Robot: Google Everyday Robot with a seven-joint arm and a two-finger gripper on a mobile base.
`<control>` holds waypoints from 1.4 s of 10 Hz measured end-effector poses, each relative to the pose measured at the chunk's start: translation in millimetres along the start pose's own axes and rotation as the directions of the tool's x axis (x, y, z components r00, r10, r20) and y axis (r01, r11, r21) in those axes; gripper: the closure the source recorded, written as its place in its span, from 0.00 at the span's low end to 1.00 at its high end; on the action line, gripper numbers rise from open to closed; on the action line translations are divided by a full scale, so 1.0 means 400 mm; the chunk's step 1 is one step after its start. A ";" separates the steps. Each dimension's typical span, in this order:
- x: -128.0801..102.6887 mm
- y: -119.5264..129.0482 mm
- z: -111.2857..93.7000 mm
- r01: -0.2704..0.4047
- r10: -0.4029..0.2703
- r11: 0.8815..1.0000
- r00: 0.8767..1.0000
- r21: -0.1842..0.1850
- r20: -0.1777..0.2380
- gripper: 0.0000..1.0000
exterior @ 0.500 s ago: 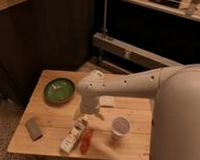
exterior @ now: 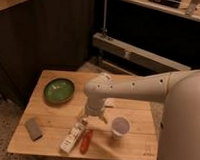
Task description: Place the pepper in the ceramic cup
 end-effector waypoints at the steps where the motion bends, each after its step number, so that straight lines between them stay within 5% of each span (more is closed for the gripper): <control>1: 0.007 -0.002 0.005 0.006 -0.006 1.000 1.000 -0.010 -0.001 0.17; 14: 0.035 -0.047 0.077 0.030 -0.030 1.000 0.999 0.003 -0.020 0.17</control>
